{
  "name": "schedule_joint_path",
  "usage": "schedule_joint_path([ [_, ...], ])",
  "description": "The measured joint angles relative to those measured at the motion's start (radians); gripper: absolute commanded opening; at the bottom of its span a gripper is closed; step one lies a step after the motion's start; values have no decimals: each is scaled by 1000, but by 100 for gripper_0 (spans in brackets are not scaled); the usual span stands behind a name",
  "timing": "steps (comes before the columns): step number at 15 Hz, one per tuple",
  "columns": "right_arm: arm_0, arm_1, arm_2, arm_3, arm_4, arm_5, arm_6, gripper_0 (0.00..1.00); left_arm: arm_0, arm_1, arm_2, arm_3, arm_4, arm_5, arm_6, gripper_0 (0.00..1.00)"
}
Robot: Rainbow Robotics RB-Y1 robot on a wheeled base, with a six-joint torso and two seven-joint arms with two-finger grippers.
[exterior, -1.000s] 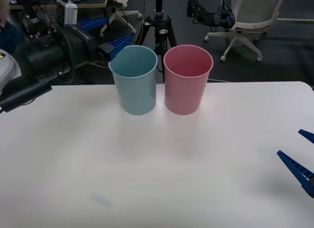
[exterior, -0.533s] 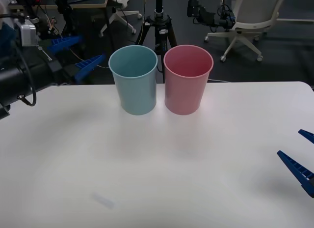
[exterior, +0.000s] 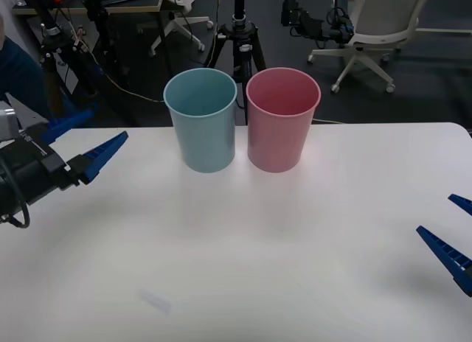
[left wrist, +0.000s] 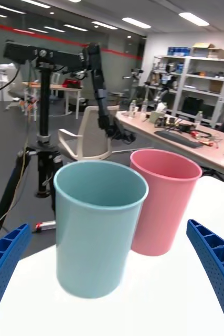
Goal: Grasp the object on the table and drop it into the matching bin: aluminum can to the light blue bin, PET bottle to the pink bin.
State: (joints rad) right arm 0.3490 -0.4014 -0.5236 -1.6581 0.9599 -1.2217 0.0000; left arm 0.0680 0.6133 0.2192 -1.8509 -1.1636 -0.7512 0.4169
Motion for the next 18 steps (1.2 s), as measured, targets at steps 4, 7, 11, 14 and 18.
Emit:
schedule_joint_path([
  [4,0,0,0,0,0,0,0,100,92,-120,123,-11,-50,-132,-5,100],
  [7,0,0,0,0,0,0,0,100,141,-202,235,-11,-108,-243,-20,100],
  [11,0,0,0,0,0,0,0,100,235,-226,277,-11,-80,-251,-98,100],
  [14,0,0,0,0,0,0,0,100,321,-228,288,-10,-29,-245,-175,100],
  [18,0,0,0,0,0,0,0,100,398,-228,291,-10,6,-239,-242,100],
])
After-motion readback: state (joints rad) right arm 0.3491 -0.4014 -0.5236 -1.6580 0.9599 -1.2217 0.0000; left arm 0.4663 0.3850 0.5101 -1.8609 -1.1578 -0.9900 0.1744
